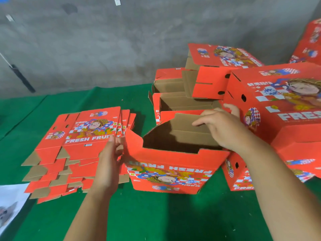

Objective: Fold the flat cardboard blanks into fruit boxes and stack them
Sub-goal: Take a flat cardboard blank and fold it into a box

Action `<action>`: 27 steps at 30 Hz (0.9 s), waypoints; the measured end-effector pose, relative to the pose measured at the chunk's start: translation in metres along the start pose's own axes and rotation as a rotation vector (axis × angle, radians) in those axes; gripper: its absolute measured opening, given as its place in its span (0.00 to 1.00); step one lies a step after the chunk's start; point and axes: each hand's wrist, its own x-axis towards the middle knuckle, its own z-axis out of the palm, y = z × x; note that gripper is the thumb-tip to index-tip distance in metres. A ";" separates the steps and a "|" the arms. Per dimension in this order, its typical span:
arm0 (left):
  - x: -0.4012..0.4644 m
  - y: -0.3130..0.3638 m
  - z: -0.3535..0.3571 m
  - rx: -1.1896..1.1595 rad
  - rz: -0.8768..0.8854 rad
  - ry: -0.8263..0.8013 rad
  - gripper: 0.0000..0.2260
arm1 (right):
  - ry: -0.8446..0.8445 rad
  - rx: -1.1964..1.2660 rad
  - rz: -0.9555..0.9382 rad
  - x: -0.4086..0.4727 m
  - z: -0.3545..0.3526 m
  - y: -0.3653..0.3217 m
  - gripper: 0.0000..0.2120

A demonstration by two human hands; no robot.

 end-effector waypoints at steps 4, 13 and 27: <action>-0.007 -0.004 0.017 0.086 -0.153 -0.206 0.33 | -0.109 0.096 -0.061 0.005 -0.005 -0.013 0.30; -0.007 0.009 -0.001 0.620 -0.038 -0.475 0.28 | -0.275 -0.174 0.077 0.004 0.025 -0.016 0.15; -0.004 0.002 -0.015 0.537 -0.298 -0.517 0.30 | -0.404 0.366 0.350 -0.027 0.019 0.018 0.22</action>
